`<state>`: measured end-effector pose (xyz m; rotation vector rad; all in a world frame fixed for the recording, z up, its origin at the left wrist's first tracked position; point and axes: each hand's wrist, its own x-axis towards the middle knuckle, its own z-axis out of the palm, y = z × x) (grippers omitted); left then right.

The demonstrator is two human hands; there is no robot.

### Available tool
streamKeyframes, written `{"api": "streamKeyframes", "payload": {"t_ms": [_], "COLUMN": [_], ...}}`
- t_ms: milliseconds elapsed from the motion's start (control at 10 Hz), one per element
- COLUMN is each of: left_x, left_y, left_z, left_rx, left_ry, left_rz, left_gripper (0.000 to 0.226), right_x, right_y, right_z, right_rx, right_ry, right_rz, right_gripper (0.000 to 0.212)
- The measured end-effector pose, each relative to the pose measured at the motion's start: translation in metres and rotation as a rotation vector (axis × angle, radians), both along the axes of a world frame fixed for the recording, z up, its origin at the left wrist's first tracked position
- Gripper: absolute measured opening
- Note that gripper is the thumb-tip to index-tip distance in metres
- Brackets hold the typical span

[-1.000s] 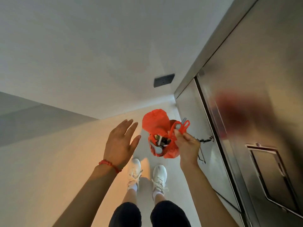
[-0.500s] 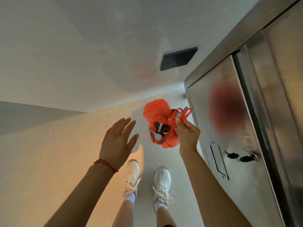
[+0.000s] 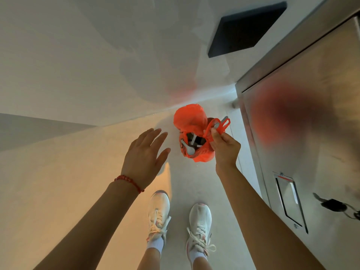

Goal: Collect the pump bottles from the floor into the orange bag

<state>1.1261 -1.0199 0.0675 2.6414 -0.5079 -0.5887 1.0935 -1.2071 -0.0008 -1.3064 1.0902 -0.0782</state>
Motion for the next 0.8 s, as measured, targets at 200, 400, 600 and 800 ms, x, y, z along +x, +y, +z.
{"api": "streamKeyframes", "payload": {"t_ms": [200, 400, 600, 800], "left_x": [0.0, -0.006, -0.011, -0.014], "left_y": [-0.002, -0.005, -0.006, -0.008], "left_z": [-0.007, -0.005, 0.002, 0.027], "left_rx": [-0.004, -0.004, 0.005, 0.001], "left_ry": [0.016, 0.026, 0.044, 0.039], "left_rz": [0.027, 0.018, 0.009, 0.014], "left_gripper": [0.04, 0.04, 0.04, 0.042], "right_x": [0.013, 0.007, -0.011, -0.034], "right_y": [-0.003, -0.002, 0.0, 0.006], "right_z": [0.0, 0.004, 0.015, 0.044], "right_rx": [-0.042, -0.098, -0.128, -0.243], "right_ry": [-0.024, -0.014, -0.032, 0.021], "right_rz": [-0.007, 0.017, -0.02, 0.115], "right_gripper": [0.015, 0.018, 0.03, 0.025]}}
